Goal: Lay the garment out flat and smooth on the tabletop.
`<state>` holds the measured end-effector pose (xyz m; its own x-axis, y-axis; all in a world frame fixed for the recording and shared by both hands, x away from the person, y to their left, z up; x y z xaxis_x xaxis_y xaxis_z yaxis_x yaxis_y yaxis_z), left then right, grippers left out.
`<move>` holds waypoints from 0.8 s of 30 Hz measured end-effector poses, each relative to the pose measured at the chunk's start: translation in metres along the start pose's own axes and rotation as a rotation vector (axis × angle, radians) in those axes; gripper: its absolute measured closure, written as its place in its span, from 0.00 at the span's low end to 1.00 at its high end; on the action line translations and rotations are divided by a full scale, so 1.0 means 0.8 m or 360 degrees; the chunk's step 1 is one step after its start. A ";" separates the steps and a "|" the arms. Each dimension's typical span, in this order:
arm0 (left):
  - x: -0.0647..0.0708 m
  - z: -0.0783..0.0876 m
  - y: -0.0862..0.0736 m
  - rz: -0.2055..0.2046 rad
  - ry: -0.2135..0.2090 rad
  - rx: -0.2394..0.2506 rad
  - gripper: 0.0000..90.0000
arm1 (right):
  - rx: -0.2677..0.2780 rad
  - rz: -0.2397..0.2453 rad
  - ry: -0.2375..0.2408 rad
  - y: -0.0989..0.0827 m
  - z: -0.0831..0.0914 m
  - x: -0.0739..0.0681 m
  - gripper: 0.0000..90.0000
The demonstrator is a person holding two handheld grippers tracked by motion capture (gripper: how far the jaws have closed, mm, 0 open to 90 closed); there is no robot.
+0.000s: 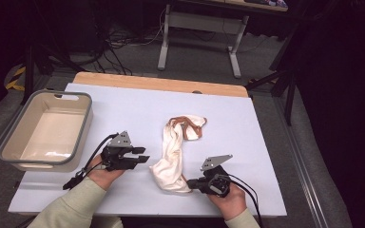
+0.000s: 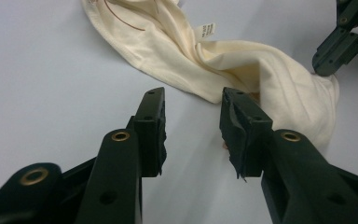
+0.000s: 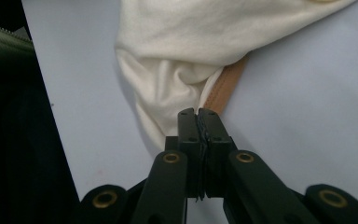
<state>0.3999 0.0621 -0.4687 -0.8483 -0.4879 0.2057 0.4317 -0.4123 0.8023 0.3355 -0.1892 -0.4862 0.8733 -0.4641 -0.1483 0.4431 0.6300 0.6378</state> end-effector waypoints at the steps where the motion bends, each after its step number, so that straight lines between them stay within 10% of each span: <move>1: 0.000 0.000 0.000 0.0000 0.0000 0.0000 0.68 | 0.0000 0.0000 0.0000 0.000 0.000 0.000 0.98; 11: 0.034 -0.012 0.013 -0.0051 -0.0151 -0.0048 0.70 | 0.0084 -0.0005 -0.0141 0.010 0.011 0.019 0.82; 24: 0.002 0.026 0.004 0.0023 0.0025 0.0041 0.69 | 0.0270 0.0283 -0.0079 0.092 0.000 -0.007 0.66</move>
<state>0.3940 0.0759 -0.4540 -0.8371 -0.5057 0.2084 0.4354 -0.3854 0.8136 0.3631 -0.1404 -0.4387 0.9215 -0.3881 0.0124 0.2394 0.5930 0.7688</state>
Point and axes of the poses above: each handheld gripper's, and its own axes: z roughly backward along the jaws, y roughly out of its top, x roughly to its right, the point moved 6 cm from there along -z, roughly forward along the jaws, and after that the axes turned 5 degrees about z, right-handed, at the moved point
